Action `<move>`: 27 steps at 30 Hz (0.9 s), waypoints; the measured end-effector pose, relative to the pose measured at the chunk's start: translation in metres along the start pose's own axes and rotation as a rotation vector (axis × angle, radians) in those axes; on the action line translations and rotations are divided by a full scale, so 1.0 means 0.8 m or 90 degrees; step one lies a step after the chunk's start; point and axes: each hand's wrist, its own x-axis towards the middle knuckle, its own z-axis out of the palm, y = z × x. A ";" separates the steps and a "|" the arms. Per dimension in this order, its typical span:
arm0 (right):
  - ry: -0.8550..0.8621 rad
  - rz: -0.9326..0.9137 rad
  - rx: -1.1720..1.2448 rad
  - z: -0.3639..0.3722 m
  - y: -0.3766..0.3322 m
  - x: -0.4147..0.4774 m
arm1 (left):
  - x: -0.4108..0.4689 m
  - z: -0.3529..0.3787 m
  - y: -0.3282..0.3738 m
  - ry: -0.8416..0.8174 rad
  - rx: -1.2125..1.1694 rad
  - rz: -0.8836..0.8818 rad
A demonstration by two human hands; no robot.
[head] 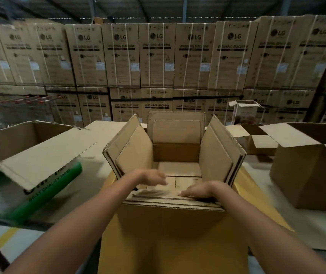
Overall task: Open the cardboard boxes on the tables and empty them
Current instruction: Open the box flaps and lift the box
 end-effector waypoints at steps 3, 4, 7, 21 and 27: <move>-0.032 0.010 0.023 0.012 0.002 -0.002 | 0.013 0.029 -0.003 -0.069 0.038 -0.052; -0.024 0.007 0.010 0.012 0.002 -0.003 | 0.014 0.030 -0.005 -0.064 0.029 -0.065; 0.037 0.004 -0.033 0.016 0.003 -0.009 | 0.017 0.026 -0.006 -0.058 0.049 -0.078; 0.088 -0.056 -0.034 0.024 0.008 -0.037 | -0.007 0.031 0.028 -0.038 0.056 -0.027; 0.156 -0.040 -0.105 0.026 -0.005 -0.048 | -0.064 0.024 0.026 -0.017 0.011 -0.024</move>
